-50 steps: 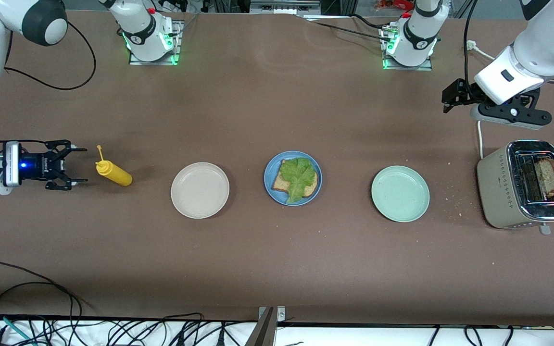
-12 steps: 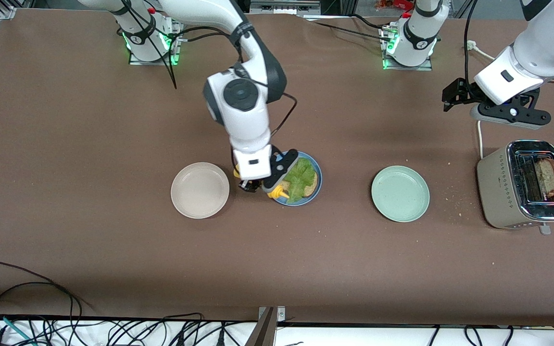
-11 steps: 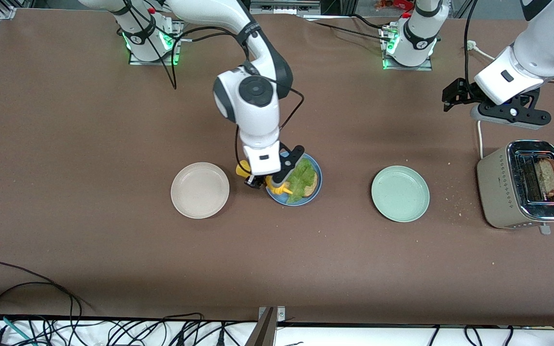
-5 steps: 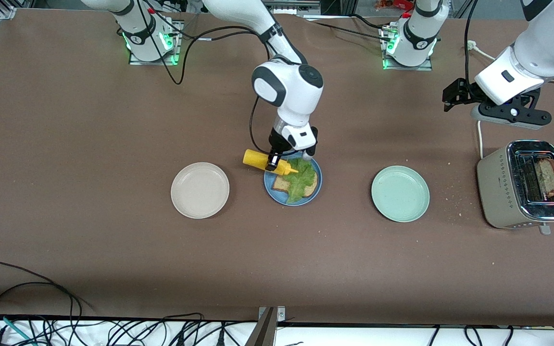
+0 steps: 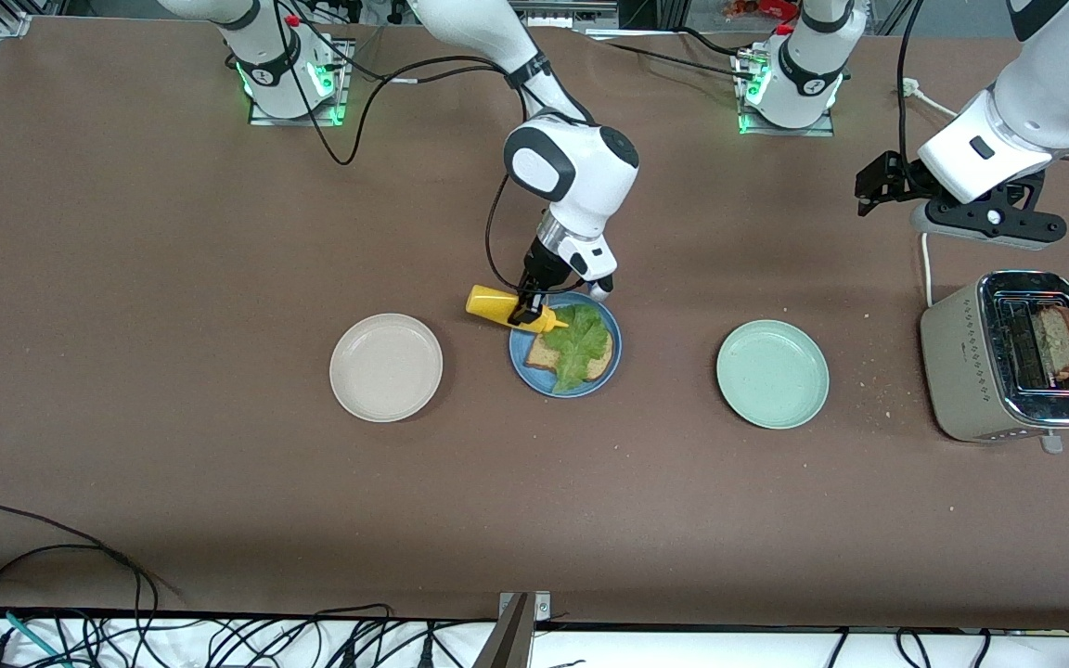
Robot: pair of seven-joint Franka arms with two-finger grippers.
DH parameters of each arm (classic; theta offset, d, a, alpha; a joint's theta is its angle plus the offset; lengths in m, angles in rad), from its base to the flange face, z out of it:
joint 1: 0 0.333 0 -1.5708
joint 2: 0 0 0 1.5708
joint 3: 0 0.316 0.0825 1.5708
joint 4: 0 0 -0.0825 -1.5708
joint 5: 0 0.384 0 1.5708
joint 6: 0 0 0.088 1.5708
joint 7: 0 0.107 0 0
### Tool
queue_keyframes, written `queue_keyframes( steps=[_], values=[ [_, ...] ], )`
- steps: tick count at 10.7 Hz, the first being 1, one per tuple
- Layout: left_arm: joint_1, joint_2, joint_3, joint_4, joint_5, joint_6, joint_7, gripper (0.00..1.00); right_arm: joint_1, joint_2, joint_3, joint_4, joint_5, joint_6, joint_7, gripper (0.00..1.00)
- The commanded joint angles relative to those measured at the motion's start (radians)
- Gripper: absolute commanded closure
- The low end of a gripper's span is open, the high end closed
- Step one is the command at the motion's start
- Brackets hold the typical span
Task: Make sandwich in blue plate with both arms
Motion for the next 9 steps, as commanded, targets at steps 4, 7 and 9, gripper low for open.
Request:
queue_keyframes(
  steps=[4,7,9],
  values=[
    [0.176,0.081,0.003,0.063,-0.002,-0.017,0.025,0.0,0.02,-0.035,-0.055,0.006,-0.033,-0.065,-0.04,1.0],
    [0.299,0.205,0.003,0.144,0.084,-0.007,0.138,0.0,0.003,-0.192,-0.101,0.005,-0.011,-0.188,-0.158,1.0],
    [0.366,0.291,0.003,0.184,0.139,0.041,0.143,0.0,-0.049,-0.289,-0.133,0.002,0.068,-0.238,-0.253,1.0]
  ],
)
